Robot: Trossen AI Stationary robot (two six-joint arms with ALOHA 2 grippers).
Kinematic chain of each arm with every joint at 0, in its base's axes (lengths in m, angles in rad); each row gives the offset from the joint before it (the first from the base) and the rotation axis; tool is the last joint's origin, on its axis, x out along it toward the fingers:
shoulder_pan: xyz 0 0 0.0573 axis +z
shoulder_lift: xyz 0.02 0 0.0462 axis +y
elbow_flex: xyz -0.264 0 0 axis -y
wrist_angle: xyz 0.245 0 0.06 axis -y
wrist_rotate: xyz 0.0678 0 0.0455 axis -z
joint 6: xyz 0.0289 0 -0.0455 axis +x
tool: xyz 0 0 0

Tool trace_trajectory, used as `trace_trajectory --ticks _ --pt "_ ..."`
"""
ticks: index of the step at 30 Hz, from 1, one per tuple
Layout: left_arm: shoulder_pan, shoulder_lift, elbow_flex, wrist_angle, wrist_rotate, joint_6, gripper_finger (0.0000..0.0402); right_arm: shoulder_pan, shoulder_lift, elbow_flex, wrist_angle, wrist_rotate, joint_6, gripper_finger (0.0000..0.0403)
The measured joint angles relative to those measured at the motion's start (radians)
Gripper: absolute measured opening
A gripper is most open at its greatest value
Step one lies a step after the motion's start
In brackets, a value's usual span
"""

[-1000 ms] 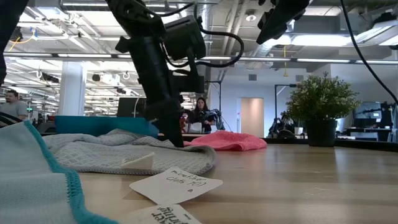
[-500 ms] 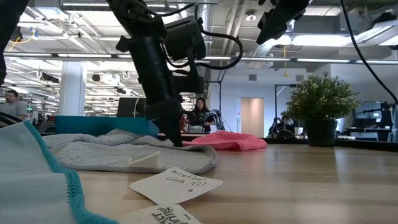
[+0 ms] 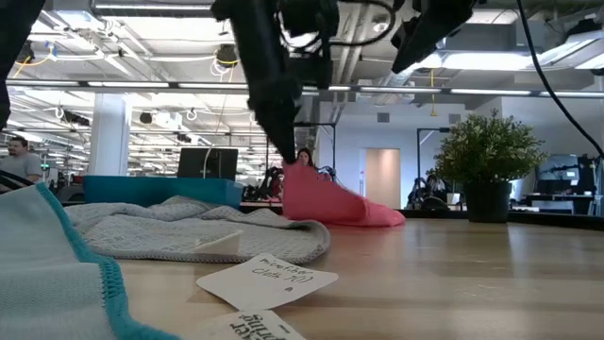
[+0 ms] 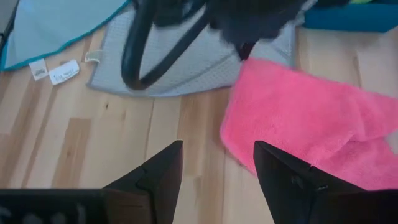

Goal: Fold microfiber towels
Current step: Fold the pink cloth

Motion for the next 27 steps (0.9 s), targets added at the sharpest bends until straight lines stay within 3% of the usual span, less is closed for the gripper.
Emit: trace_trajectory --ticks 6,13,20,27 --pt "0.032 -0.002 0.182 -0.13 0.079 -0.002 0.0 0.034 0.003 -0.092 0.106 0.089 0.011 0.0221" --pt "0.048 -0.001 0.313 -0.198 0.081 -0.004 0.0 0.061 0.003 -0.207 0.395 0.215 0.034 0.0221" --pt "0.068 -0.002 0.341 -0.185 0.143 -0.038 0.0 0.06 0.002 -0.278 0.581 0.408 0.095 0.0221" --pt "0.089 -0.001 0.341 -0.166 0.159 -0.062 0.0 0.076 0.043 -0.293 0.674 0.408 0.104 0.0221"
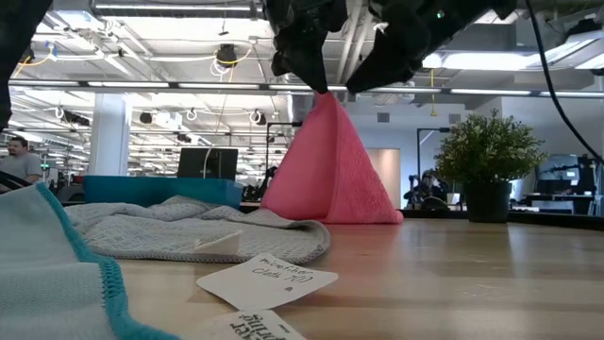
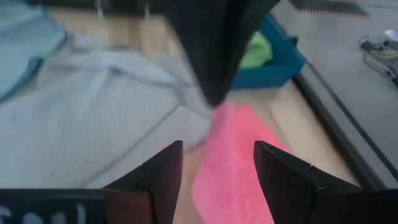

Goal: Fold microfiber towels
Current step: Fold the pink cloth

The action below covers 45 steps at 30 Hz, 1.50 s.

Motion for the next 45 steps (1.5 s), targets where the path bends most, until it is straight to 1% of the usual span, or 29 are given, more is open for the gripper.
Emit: trace_trajectory --ticks 3,5,7,10,14,19,23,25,29,32,34,37,40,42,45 --pt "0.012 0.0 0.0 0.017 0.031 -0.009 0.0 0.015 0.063 0.005 0.079 0.016 -0.022 0.0221" --pt "0.019 0.0 0.0 0.014 0.041 -0.017 0.0 0.025 0.101 0.0 0.084 0.088 -0.026 0.0221" --pt "0.023 0.0 0.0 0.009 0.044 -0.023 0.0 0.034 0.135 0.001 0.129 0.161 -0.025 0.0221" --pt "0.023 0.0 0.0 0.008 0.044 -0.025 0.0 0.047 0.159 0.003 0.171 0.26 -0.025 0.0221" --pt "0.023 0.0 0.0 0.006 0.05 -0.026 0.0 0.063 0.192 0.003 0.209 0.358 -0.024 0.0221" --pt "0.023 -0.001 0.0 0.0 0.057 -0.026 0.0 0.062 0.225 0.004 0.202 0.38 0.04 0.0221" --pt "0.023 -0.017 0.0 -0.012 0.06 -0.034 0.0 0.069 0.234 0.003 0.158 0.455 0.1 0.0221" --pt "0.023 -0.032 0.002 -0.013 0.06 -0.034 0.0 0.069 0.234 0.003 0.129 0.474 0.132 0.0221" --pt "0.023 -0.054 0.002 -0.028 0.06 -0.041 0.0 0.069 0.234 0.003 0.092 0.481 0.188 0.0221" --pt "0.023 -0.07 0.002 -0.031 0.06 -0.051 0.0 0.069 0.234 0.003 0.099 0.484 0.225 0.0221" --pt "0.023 -0.072 0.002 -0.028 0.057 -0.051 0.0 0.069 0.234 0.003 0.127 0.473 0.221 0.0221" --pt "0.023 -0.069 0.002 -0.031 0.052 -0.052 0.0 0.084 0.233 0.003 0.204 0.429 0.163 0.0221" --pt "0.023 -0.065 0.002 -0.029 0.052 -0.06 0.0 0.112 0.233 0.003 0.301 0.429 0.112 0.0221" --pt "0.023 -0.064 0.001 -0.029 0.052 -0.069 0.0 0.12 0.234 0.004 0.342 0.468 0.102 0.0221" --pt "0.018 -0.064 0.001 -0.027 0.051 -0.077 0.0 0.112 0.254 0.005 0.371 0.572 0.108 0.0221"
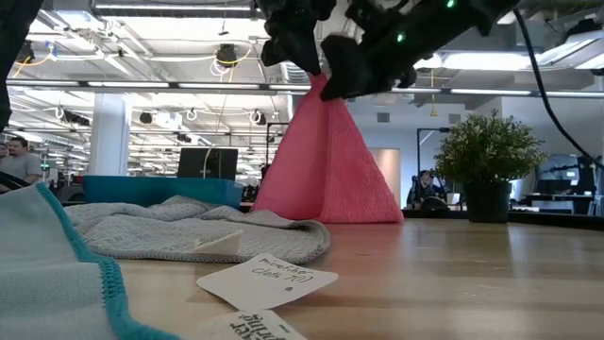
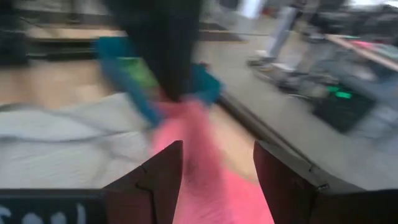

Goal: Fold microfiber towels
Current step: Fold the pink cloth

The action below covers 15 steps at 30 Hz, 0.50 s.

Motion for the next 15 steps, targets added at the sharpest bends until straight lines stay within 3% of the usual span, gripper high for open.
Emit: trace_trajectory --ticks 11,15 --pt "-0.014 -0.003 0.001 0.017 0.009 -0.018 0.0 -0.031 0.028 -0.001 -0.036 0.045 0.005 0.0221" --pt "-0.014 -0.004 0.06 -0.008 -0.011 -0.013 0.0 -0.03 0.028 -0.001 -0.052 0.092 0.002 0.0221"
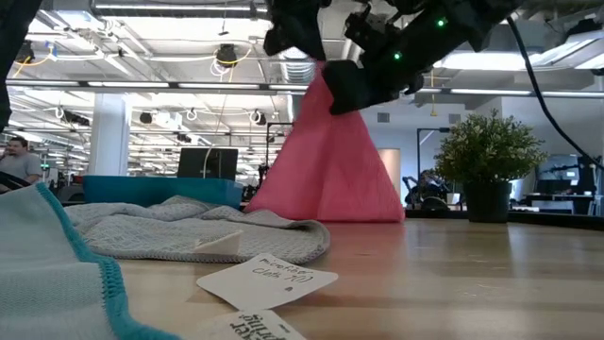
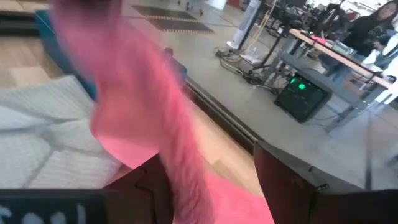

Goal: Fold microfiber towels
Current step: Fold the pink cloth

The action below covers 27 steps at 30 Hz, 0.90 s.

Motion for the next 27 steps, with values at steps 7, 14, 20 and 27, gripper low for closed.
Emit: trace_trajectory --ticks 7,14,20,27 --pt "0.007 -0.003 0.131 -0.064 -0.054 0.022 0.0 0.0 0.0 0.0 -0.041 0.046 -0.003 0.0221" --pt "0.012 -0.002 0.22 -0.101 -0.083 0.022 0.0 0.0 0.0 0.0 -0.052 0.047 0.049 0.0221" --pt "0.012 -0.002 0.266 -0.152 -0.144 0.013 0.0 0.014 -0.004 0.0 -0.115 0.038 0.043 0.0221" --pt "0.019 -0.002 0.279 -0.18 -0.173 -0.013 0.0 0.067 -0.034 0.001 -0.168 -0.108 0.043 0.0221"
